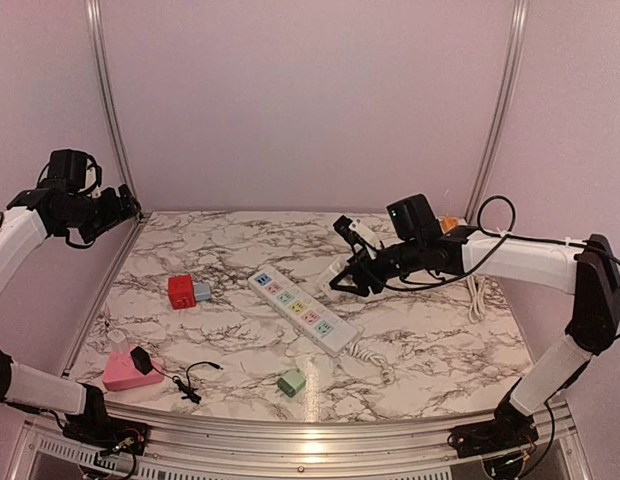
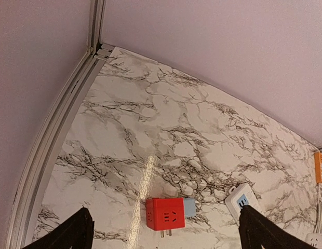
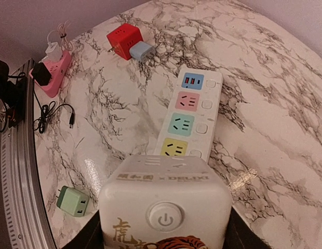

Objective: Insert the plug
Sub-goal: Pass from the right arm to the left

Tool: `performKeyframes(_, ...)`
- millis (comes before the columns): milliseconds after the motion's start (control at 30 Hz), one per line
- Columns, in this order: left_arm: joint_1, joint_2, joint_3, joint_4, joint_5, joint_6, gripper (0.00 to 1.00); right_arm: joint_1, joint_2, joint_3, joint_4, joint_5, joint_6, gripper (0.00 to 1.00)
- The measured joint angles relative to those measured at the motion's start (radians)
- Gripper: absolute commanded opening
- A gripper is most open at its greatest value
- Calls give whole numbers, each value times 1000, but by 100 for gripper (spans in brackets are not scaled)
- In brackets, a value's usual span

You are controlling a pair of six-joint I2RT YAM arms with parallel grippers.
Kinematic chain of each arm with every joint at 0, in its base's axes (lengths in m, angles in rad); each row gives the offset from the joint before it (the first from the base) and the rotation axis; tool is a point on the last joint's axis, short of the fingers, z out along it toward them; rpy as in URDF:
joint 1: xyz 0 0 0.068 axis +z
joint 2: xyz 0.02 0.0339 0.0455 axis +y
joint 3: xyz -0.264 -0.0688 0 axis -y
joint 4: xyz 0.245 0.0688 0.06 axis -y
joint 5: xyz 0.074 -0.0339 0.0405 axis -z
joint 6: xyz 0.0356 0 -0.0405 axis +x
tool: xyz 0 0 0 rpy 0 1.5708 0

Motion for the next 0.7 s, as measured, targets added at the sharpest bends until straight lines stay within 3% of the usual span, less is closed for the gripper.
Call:
performKeyframes(400,0,-37,-23,34,19,37,99,10,0,-128,187,-43,79,10)
performKeyframes(700,0,5,-20,222,72,-47,99,22,-2,-216,264,-29,127,10)
